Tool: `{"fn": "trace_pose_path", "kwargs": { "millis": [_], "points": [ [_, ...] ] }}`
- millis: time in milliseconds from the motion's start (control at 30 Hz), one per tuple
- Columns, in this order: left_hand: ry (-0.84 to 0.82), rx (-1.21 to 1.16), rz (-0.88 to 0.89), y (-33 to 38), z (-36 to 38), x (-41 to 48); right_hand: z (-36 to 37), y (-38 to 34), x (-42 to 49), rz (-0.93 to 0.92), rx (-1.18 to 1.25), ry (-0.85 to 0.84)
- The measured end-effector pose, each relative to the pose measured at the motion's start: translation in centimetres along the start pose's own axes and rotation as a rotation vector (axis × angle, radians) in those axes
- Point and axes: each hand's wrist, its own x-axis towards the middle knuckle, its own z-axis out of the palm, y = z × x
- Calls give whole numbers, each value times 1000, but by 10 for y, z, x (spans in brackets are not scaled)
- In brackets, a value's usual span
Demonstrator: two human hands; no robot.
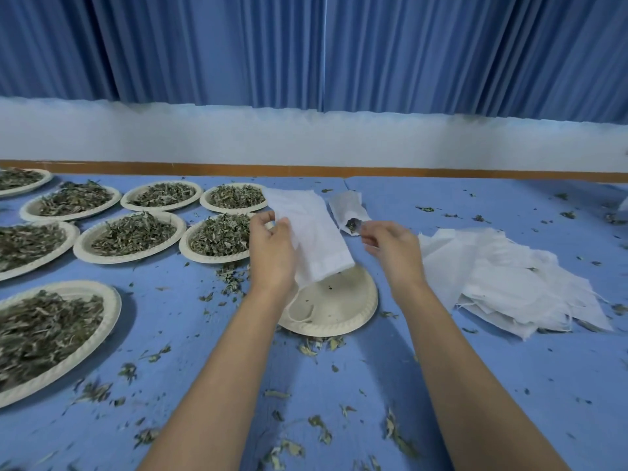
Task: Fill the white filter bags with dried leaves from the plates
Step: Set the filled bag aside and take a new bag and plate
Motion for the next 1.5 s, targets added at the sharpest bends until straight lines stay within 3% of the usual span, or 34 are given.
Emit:
{"fn": "trace_pose_path", "kwargs": {
  "millis": [133,200,333,433,533,667,833,933,1100,1267,1500],
  "points": [
    [3,-53,-104,-3,-3,5,14,-9,-10,143,190,-526],
    [10,-78,-133,-3,-5,5,16,-6,-13,158,156,-602],
    [-96,-217,-204,1,-3,1,18,-4,-16,111,229,-306],
    [-234,-49,-135,1,-6,-8,17,-6,-16,120,294,-170],
    [-319,185,95,2,-6,-16,17,-7,-20,126,236,-196],
    [-254,375,174,2,-3,-19,16,-9,-20,162,270,-258],
    [-131,262,61,0,-5,-13,12,-10,-18,73,52,-342],
    [-119,233,12,-2,-5,-11,13,-6,-18,22,7,-306],
    [-84,244,-4,-3,-6,-11,11,-6,-15,110,99,-303],
    [-40,230,-67,-6,-5,-11,15,0,-14,38,-14,-289],
    [38,340,-27,-10,-1,-12,21,5,-16,-135,-161,-156]
  ]
}}
